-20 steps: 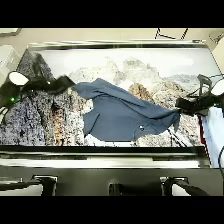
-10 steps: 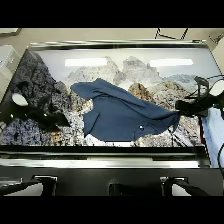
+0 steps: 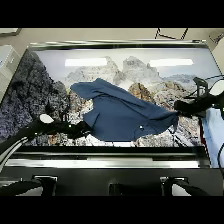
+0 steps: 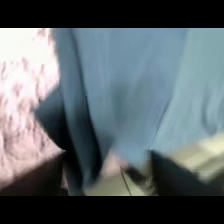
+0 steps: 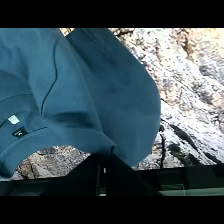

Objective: Fold the clothes and pants, and hang the long-sleeved shirts on hangers.

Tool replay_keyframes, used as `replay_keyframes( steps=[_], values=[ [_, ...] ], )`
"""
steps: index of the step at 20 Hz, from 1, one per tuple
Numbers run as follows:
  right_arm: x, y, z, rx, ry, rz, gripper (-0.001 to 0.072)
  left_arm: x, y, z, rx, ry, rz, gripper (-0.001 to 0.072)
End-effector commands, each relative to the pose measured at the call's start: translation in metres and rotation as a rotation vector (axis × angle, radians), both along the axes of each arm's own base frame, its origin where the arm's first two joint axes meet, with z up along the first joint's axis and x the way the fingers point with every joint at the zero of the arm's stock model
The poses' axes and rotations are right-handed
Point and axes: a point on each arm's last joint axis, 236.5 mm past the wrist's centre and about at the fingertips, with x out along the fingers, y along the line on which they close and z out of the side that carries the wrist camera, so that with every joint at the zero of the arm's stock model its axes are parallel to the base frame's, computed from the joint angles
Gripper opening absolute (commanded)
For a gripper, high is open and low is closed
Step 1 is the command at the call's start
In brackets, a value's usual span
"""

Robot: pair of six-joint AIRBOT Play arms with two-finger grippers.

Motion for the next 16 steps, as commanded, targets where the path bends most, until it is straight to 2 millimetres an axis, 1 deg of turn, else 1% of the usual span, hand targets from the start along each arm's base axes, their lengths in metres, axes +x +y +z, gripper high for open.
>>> replay_keyframes(
  steps=[1, 2, 3, 4, 5, 6, 7, 8, 9, 10, 11, 12, 13, 14, 15, 16],
  values=[
    [-0.001, 0.01, 0.001, 0.041, 0.006, -0.001, 0.0038, 0.025, -0.006, -0.003, 0.005, -0.042, 0.14, 0.0158],
    [0.003, 0.014, 0.003, 0.063, -0.012, -0.005, 0.0038, 0.028, -0.007, 0.001, -0.004, -0.05, 0.14, 0.0049],
    [0.008, 0.017, 0.006, 0.076, -0.037, -0.01, 0.0038, 0.036, -0.009, 0.013, -0.011, -0.109, 0.094, 0.0025],
    [0.015, 0.017, 0.011, 0.076, -0.077, -0.016, 0.0037, 0.048, -0.011, 0.035, -0.022, -0.2, 0.033, 0.0025],
    [0.026, 0.015, 0.025, 0.062, -0.14, -0.02, 0.0037, 0.066, -0.013, 0.071, -0.033, -0.341, -0.038, 0.0024],
    [0.04, 0.009, 0.048, 0.035, -0.23, -0.017, 0.0037, 0.087, -0.011, 0.123, -0.031, -0.525, -0.106, 0.0024],
    [0.057, 0.002, 0.081, -0.005, -0.346, -0.01, 0.0037, 0.106, -0.003, 0.183, -0.009, -0.71, -0.133, 0.0024],
    [0.076, -0.009, 0.13, -0.066, -0.505, -0.011, 0.0037, 0.122, 0.011, 0.253, 0.023, -0.896, -0.116, 0.0024],
    [0.089, -0.021, 0.189, -0.136, -0.675, -0.024, 0.0037, 0.131, 0.032, 0.339, 0.056, -1.1, -0.053, 0.0024],
    [0.095, -0.033, 0.264, -0.221, -0.883, -0.043, 0.0037, 0.127, 0.055, 0.425, 0.081, -1.294, 0.031, 0.0025],
    [0.088, -0.041, 0.339, -0.298, -1.083, -0.066, 0.0038, 0.109, 0.082, 0.513, 0.113, -1.498, 0.136, 0.0025],
    [0.067, -0.046, 0.415, -0.359, -1.287, -0.105, 0.0038, 0.078, 0.107, 0.588, 0.144, -1.677, 0.235, 0.0025],
    [0.038, -0.046, 0.474, -0.395, -1.448, -0.14, 0.0038, 0.044, 0.122, 0.64, 0.168, -1.806, 0.297, 0.0025],
    [0.006, -0.042, 0.521, -0.418, -1.583, -0.161, 0.0038, 0.01, 0.13, 0.676, 0.183, -1.899, 0.33, 0.0025],
    [-0.024, -0.037, 0.553, -0.43, -1.675, -0.174, 0.0038, -0.017, 0.131, 0.694, 0.167, -1.942, 0.352, 0.0025],
    [-0.046, -0.032, 0.571, -0.435, -1.735, -0.179, 0.0038, -0.037, 0.128, 0.702, 0.132, -1.955, 0.364, 0.0025]
  ],
)
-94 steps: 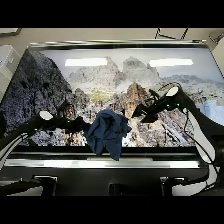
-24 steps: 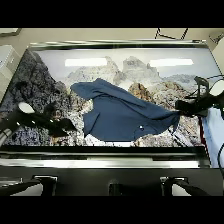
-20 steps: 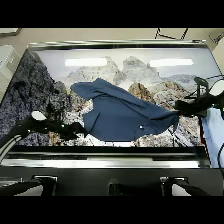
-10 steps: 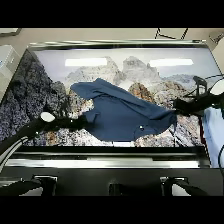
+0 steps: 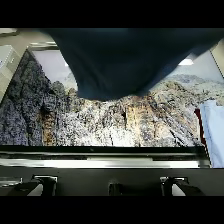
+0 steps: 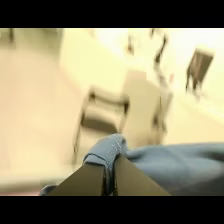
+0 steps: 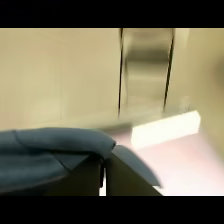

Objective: Fold the clothes and pants, and hang the long-sleeved shirts on hangers.

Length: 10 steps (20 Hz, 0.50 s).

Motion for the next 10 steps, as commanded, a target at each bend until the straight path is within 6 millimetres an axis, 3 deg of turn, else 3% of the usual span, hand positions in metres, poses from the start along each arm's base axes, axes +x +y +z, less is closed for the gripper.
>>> replay_keyframes(
  steps=[1, 3, 5, 8, 10],
  values=[
    [-0.101, 0.01, 0.126, -0.08, -0.394, -0.044, 0.0038, -0.106, 0.012, 0.092, -0.041, -0.245, 0.049, 0.0025],
    [-0.114, 0.011, 0.136, -0.092, -0.431, -0.051, 0.0038, -0.117, 0.002, 0.086, -0.022, -0.216, 0.009, 0.0025],
    [-0.104, 0.009, 0.137, -0.096, -0.442, -0.053, 0.0038, -0.113, -0.003, 0.078, -0.001, -0.188, -0.006, 0.0025],
    [-0.055, -0.001, 0.116, -0.035, -0.394, -0.042, 0.0038, -0.088, -0.008, 0.054, 0.037, -0.094, -0.03, 0.0025],
    [-0.002, -0.01, 0.079, 0.055, -0.297, -0.03, 0.0038, -0.054, -0.011, 0.013, 0.062, 0.071, -0.054, 0.0025]
  ],
)
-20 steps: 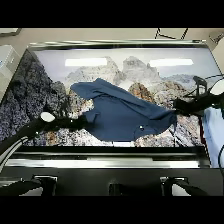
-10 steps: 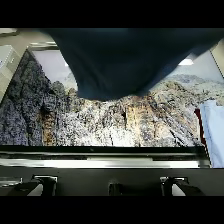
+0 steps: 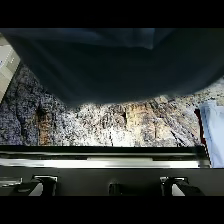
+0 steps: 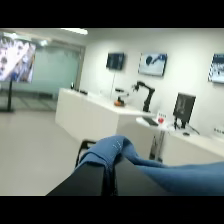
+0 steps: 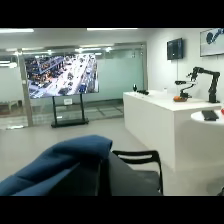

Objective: Fold the clothes and pants, and hang the long-sleeved shirts on hangers.

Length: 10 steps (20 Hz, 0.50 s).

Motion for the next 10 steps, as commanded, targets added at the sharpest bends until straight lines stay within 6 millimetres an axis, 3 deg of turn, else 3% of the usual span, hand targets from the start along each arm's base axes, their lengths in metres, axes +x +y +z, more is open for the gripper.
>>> replay_keyframes(
  steps=[1, 2, 4, 6, 8, 10],
  values=[
    [0.08, -0.014, -0.057, 0.158, 0.126, 0.043, 0.0038, 0.045, -0.007, -0.069, 0.077, 0.269, -0.038, 0.0025],
    [0.111, -0.016, -0.09, 0.229, 0.206, 0.063, 0.0038, 0.064, -0.01, -0.107, 0.119, 0.402, -0.062, 0.0025],
    [0.174, -0.018, -0.177, 0.375, 0.408, 0.099, 0.0038, 0.093, -0.019, -0.187, 0.174, 0.654, -0.148, 0.0025],
    [0.218, -0.007, -0.281, 0.505, 0.667, 0.138, 0.0039, 0.117, -0.029, -0.268, 0.169, 0.877, -0.22, 0.0025],
    [0.228, 0.019, -0.389, 0.642, 0.979, 0.198, 0.0042, 0.132, -0.038, -0.347, 0.144, 1.069, -0.265, 0.0026],
    [0.21, 0.05, -0.472, 0.755, 1.282, 0.264, 0.0076, 0.141, -0.04, -0.411, 0.092, 1.212, -0.277, 0.0026]
  ],
)
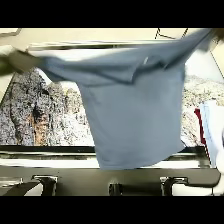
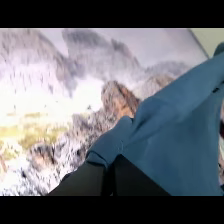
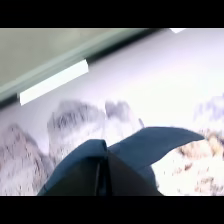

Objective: Fold the clothes and pants, and hang the long-sleeved shirts on hangers.

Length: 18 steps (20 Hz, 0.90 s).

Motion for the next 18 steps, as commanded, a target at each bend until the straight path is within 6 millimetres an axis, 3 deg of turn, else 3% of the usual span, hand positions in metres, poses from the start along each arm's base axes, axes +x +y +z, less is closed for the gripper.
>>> replay_keyframes(
  steps=[1, 2, 3, 6, 9, 10, 13, 15, 16, 18],
  values=[
    [-0.028, 0.055, -0.147, 0.256, 0.504, 0.158, 0.0165, 0.009, -0.008, -0.12, -0.04, 0.301, -0.004, 0.0025],
    [-0.04, 0.061, -0.162, 0.269, 0.578, 0.196, 0.0375, 0.017, -0.004, -0.137, -0.046, 0.32, 0.028, 0.0025],
    [-0.054, 0.064, -0.171, 0.238, 0.638, 0.263, 0.0489, 0.025, 0.002, -0.148, -0.051, 0.327, 0.059, 0.0025],
    [-0.106, 0.067, -0.184, 0.174, 0.831, 0.42, 0.0503, 0.043, 0.014, -0.155, -0.057, 0.309, 0.118, 0.0026],
    [-0.171, 0.089, -0.207, 0.219, 1.047, 0.546, 0.0518, 0.048, 0.024, -0.155, -0.059, 0.297, 0.147, 0.0025],
    [-0.193, 0.097, -0.22, 0.231, 1.087, 0.557, 0.0565, 0.048, 0.028, -0.155, -0.06, 0.301, 0.152, 0.0025],
    [-0.29, 0.125, -0.273, 0.303, 1.211, 0.533, 0.0709, 0.046, 0.034, -0.157, -0.056, 0.312, 0.152, 0.0026],
    [-0.356, 0.135, -0.297, 0.348, 1.281, 0.535, 0.0708, 0.046, 0.035, -0.158, -0.044, 0.304, 0.145, 0.0026],
    [-0.38, 0.138, -0.303, 0.367, 1.306, 0.523, 0.0707, 0.046, 0.035, -0.158, -0.042, 0.304, 0.144, 0.0026],
    [-0.41, 0.144, -0.307, 0.383, 1.328, 0.52, 0.0704, 0.045, 0.035, -0.158, -0.042, 0.304, 0.143, 0.0026]
  ],
)
